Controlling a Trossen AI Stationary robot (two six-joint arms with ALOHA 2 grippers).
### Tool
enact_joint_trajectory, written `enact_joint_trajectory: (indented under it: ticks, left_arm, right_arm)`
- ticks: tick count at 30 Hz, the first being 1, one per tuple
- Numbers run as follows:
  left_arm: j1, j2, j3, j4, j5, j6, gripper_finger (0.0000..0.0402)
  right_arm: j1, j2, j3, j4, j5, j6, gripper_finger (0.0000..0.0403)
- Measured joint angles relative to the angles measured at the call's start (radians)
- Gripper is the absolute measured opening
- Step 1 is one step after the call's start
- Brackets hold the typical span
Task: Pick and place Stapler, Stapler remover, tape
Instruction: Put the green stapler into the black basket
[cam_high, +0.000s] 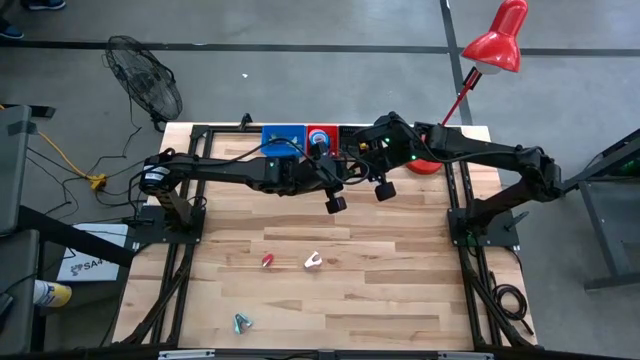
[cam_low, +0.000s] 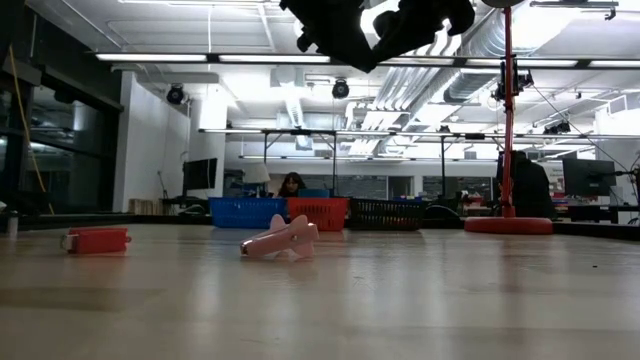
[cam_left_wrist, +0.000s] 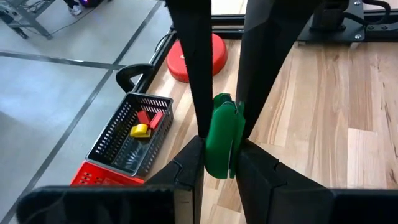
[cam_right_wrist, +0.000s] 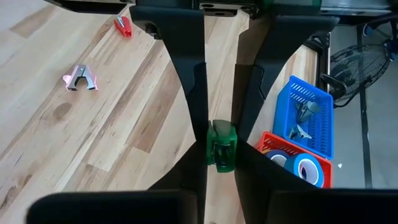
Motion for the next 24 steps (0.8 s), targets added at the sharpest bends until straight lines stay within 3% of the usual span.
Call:
enact_joint_trajectory:
  ticks: [17,24]
  left_arm:
    - [0.000,0.000,0.000,-0.005,0.002,-0.003,0.0065]
    - [0.000,0.002,-0.001,-0.016,0.002,0.016,0.0094]
  right_arm:
    - [0.000,0.000,0.000,-0.007,0.006,-0.014,0.0042]
    - [0.001,0.000,0.000,-0.039,0.051,-0.015,0.0042]
